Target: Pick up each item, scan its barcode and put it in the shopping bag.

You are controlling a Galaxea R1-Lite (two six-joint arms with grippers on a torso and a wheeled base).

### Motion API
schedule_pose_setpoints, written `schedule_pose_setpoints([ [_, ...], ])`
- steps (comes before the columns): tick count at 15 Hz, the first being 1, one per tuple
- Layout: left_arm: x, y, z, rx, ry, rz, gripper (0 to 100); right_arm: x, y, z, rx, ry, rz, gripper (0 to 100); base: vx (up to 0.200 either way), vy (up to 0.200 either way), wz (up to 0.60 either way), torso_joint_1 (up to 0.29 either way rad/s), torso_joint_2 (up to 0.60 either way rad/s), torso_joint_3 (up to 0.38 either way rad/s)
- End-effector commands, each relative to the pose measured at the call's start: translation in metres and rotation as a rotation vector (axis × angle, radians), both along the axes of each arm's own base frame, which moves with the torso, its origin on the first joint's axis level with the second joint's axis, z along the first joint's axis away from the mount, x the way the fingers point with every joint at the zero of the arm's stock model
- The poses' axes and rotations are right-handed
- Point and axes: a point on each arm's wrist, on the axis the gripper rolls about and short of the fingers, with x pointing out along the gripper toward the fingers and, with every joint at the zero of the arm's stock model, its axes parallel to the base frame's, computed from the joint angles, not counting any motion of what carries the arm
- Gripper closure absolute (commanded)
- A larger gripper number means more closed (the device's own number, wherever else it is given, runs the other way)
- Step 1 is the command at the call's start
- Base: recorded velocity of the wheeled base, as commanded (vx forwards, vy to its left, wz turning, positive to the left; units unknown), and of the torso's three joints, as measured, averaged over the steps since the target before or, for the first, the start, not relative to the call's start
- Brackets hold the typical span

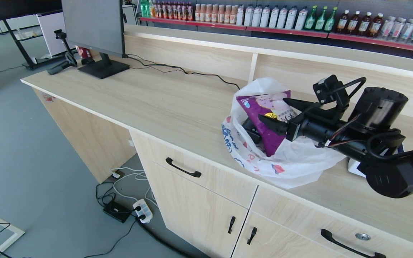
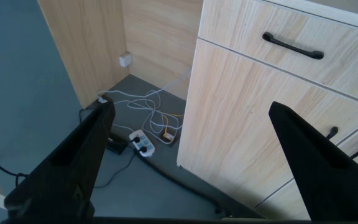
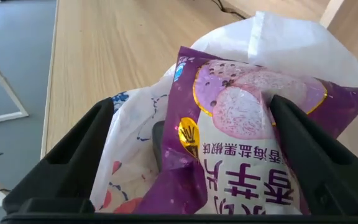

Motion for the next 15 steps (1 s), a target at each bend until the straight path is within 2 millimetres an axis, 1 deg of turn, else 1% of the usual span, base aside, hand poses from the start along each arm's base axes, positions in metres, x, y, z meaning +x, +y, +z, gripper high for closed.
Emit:
schedule_pose_setpoints([
  [1, 0.000, 0.000, 0.000, 0.000, 0.002, 0.000, 0, 0.004, -0.009, 0.005, 0.008, -0.016, -0.025, 0, 0.000, 0.000, 0.00, 0.000, 0.00, 0.000],
  [2, 0.000, 0.000, 0.000, 0.000, 0.000, 0.001, 0, -0.001, -0.026, 0.012, 0.031, -0.021, -0.060, 0, 0.000, 0.000, 0.00, 0.000, 0.00, 0.000],
  [3, 0.000, 0.000, 0.000, 0.000, 0.000, 0.000, 0, -0.005, -0.035, 0.019, 0.047, -0.030, -0.081, 0, 0.000, 0.000, 0.00, 0.000, 0.00, 0.000],
  [5, 0.000, 0.000, 0.000, 0.000, 0.000, 0.001, 0, -0.012, -0.040, 0.031, 0.067, -0.058, -0.089, 0, 0.000, 0.000, 0.00, 0.000, 0.00, 0.000],
  [6, 0.000, 0.000, 0.000, 0.000, 0.000, 0.000, 0, -0.030, -0.041, 0.047, 0.102, -0.084, -0.083, 0, 0.000, 0.000, 0.00, 0.000, 0.00, 0.000],
  [7, 0.000, 0.000, 0.000, 0.000, 0.000, 0.000, 0, -0.042, -0.043, 0.054, 0.111, -0.102, -0.081, 0, 0.000, 0.000, 0.00, 0.000, 0.00, 0.000],
  [8, 0.000, 0.000, 0.000, 0.000, 0.000, 0.000, 0, -0.047, -0.044, 0.055, 0.113, -0.102, -0.081, 0, 0.000, 0.000, 0.00, 0.000, 0.00, 0.000],
  [9, 0.000, 0.000, 0.000, 0.000, 0.000, -0.002, 0, -0.056, -0.045, 0.057, 0.122, -0.103, -0.079, 0, 0.000, 0.000, 0.00, 0.000, 0.00, 0.000],
  [10, 0.000, 0.000, 0.000, 0.000, 0.000, 0.000, 0, -0.090, -0.052, 0.058, 0.176, -0.081, -0.120, 0, 0.000, 0.000, 0.00, 0.000, 0.00, 0.000],
  [11, 0.000, 0.000, 0.000, 0.000, 0.000, 0.000, 0, -0.118, -0.057, 0.052, 0.222, -0.049, -0.167, 0, 0.000, 0.000, 0.00, 0.000, 0.00, 0.000],
  [12, 0.000, 0.000, 0.000, 0.000, 0.002, 0.000, 0, -0.141, -0.060, 0.039, 0.243, -0.006, -0.186, 0, 0.000, 0.000, 0.00, 0.000, 0.00, 0.000],
  [15, 0.000, 0.000, 0.000, 0.000, 0.000, 0.000, 0, -0.204, -0.072, -0.014, 0.229, 0.119, -0.241, 0, 0.000, 0.000, 0.00, 0.000, 0.00, 0.000],
])
